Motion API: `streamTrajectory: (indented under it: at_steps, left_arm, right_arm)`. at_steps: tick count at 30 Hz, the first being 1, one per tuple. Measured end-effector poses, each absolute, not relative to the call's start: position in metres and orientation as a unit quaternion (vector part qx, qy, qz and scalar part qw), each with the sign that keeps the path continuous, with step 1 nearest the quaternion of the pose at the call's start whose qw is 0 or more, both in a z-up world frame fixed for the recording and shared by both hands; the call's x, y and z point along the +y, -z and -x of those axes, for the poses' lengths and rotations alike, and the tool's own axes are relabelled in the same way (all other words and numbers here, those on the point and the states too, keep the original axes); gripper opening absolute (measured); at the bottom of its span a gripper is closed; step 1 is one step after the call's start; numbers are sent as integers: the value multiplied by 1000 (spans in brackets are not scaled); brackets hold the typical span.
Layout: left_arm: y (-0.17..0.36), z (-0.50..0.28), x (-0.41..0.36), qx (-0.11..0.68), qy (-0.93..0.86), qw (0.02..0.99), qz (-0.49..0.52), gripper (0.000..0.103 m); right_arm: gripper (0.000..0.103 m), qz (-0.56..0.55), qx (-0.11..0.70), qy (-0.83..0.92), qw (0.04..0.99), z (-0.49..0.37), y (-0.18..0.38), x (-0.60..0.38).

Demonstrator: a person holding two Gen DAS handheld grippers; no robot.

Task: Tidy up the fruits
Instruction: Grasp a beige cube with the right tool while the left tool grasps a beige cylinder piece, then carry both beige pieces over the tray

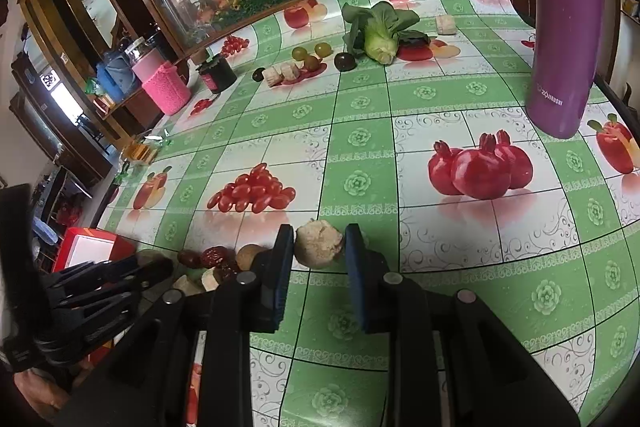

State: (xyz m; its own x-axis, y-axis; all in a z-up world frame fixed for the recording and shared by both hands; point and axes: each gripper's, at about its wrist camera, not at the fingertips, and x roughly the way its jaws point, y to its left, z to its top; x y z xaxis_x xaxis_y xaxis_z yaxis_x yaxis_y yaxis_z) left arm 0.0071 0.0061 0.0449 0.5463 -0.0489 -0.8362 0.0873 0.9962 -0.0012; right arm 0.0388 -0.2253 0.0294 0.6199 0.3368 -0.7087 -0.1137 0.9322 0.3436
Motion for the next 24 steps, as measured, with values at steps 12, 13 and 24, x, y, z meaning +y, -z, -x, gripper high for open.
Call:
streamTrajectory:
  at_steps: [12,13,24]
  left_arm:
    - [-118,115,106,361,-50,931,-26,28]
    - [-117,122,116,360,-61,931,-23,28]
    - [-89,154,207,376,-157,913,19,28]
  right_arm:
    - [28,-140,379,-215,889,8,-47,-157]
    - [28,-133,379,-233,886,15,-48,-142]
    - [28,-11,392,-401,828,94,-55,22]
